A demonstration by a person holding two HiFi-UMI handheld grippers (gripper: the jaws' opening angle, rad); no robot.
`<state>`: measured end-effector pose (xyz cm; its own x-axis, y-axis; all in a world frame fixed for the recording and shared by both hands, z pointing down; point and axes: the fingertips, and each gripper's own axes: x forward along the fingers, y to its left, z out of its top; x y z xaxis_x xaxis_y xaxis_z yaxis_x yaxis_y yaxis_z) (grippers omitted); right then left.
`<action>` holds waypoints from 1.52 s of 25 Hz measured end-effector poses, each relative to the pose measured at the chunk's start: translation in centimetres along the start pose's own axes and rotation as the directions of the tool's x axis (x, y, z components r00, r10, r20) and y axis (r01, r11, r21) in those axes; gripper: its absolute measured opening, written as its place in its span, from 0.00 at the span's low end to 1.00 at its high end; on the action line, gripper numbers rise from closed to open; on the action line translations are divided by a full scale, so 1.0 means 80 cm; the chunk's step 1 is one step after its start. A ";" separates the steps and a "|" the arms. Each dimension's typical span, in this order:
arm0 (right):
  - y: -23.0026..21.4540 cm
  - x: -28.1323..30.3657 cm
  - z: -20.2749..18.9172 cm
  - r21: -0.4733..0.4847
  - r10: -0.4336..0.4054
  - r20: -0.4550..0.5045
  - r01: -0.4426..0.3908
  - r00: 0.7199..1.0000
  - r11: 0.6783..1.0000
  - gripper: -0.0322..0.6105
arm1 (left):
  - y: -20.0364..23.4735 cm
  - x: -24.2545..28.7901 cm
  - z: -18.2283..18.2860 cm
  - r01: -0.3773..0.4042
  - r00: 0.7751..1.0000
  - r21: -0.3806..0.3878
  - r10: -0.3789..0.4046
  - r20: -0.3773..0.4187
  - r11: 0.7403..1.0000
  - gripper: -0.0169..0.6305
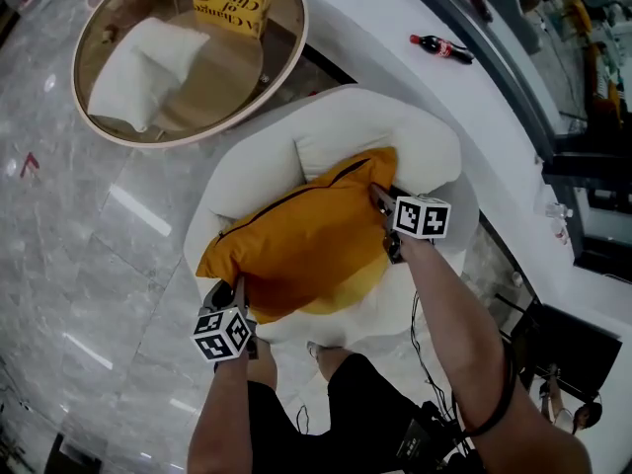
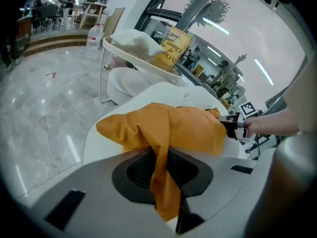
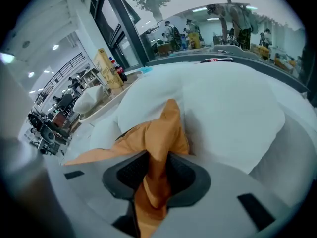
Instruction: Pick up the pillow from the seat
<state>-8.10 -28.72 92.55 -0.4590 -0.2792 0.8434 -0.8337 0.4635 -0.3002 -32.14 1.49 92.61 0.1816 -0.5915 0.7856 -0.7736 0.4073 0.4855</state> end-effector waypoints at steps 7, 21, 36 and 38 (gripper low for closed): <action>0.005 -0.040 -0.012 -0.025 0.048 0.041 -0.047 0.998 0.999 0.21 | -0.017 -0.021 -0.014 -0.002 1.000 0.007 0.002 0.010 1.000 0.12; 0.006 -0.171 -0.058 -0.061 0.127 0.184 -0.117 0.975 0.991 0.21 | -0.073 -0.109 -0.070 -0.019 0.999 0.090 0.016 0.034 0.996 0.11; 0.004 -0.334 -0.097 -0.109 0.143 0.321 -0.114 0.936 0.988 0.19 | -0.154 -0.216 -0.076 -0.039 0.994 0.223 0.015 0.112 0.974 0.11; 0.002 -0.354 -0.102 -0.107 0.140 0.332 -0.111 0.933 0.988 0.19 | -0.167 -0.230 -0.077 -0.039 0.994 0.250 0.011 0.113 0.968 0.11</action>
<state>7.25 -13.91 72.27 -0.6471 -0.4744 0.5968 -0.7402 0.5787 -0.3424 -21.39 11.24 74.03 0.1035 -0.6616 0.7427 -0.9071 0.2434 0.3433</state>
